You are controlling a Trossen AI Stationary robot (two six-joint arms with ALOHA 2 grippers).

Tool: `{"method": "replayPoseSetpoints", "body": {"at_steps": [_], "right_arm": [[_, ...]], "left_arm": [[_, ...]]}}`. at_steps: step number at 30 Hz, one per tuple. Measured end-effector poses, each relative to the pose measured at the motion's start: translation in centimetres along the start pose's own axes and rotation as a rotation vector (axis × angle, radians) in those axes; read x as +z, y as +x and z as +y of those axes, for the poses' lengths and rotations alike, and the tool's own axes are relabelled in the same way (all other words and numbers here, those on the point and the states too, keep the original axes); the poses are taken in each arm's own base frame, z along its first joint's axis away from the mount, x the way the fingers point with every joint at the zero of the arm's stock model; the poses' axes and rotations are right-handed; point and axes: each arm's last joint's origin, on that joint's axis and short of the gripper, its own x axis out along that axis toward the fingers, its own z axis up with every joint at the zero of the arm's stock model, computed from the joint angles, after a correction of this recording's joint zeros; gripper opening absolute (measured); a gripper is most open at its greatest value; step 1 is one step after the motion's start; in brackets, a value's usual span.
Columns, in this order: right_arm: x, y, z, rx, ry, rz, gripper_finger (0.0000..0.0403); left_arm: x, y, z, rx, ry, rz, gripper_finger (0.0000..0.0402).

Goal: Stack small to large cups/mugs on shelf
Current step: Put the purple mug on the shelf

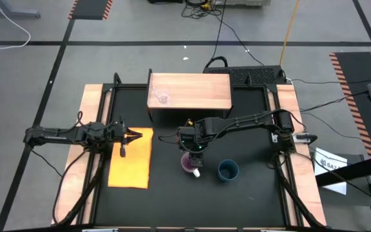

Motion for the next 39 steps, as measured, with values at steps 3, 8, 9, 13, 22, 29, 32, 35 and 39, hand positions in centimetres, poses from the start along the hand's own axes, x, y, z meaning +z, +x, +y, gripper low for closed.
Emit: {"method": "replayPoseSetpoints", "body": {"at_steps": [3,8,9,13,22,29,32,35,39], "right_arm": [[0.0,0.0,0.0,0.0,-0.005,0.0,0.0165],[-0.2,0.7,-0.1,0.001,-0.013,-0.008,0.0165],[-0.3,0.9,-0.2,0.0,-0.011,0.001,0.0165],[-0.6,1.3,-0.3,-0.002,-0.005,0.017,0.0165],[-0.7,1.4,-0.4,-0.003,-0.01,0.016,0.0165],[-0.6,1.4,-0.4,-0.002,-0.015,0.011,0.0164],[-0.6,1.4,-0.4,-0.001,-0.016,0.004,0.0164],[-0.5,1.4,-0.4,-0.001,-0.017,0.001,0.0164],[-0.5,1.4,-0.4,-0.001,-0.02,0.001,0.0155]], "left_arm": [[0.0,0.0,0.0,0.0,0.0,0.0,0.0033],[0.0,0.0,0.0,0.0,0.0,0.0,0.0033],[0.0,0.0,0.0,0.0,0.0,0.0,0.0033],[0.0,0.0,0.0,0.0,0.0,0.0,0.0033],[0.0,0.0,0.0,0.0,0.0,0.0,0.0033],[0.0,0.0,0.0,0.001,0.0,0.0,0.0033],[0.0,0.0,0.0,0.0,0.0,0.0,0.0033],[0.0,0.0,0.0,0.001,0.0,0.0,0.0033],[0.0,0.0,0.0,0.0,0.0,0.0,0.0033]]}}
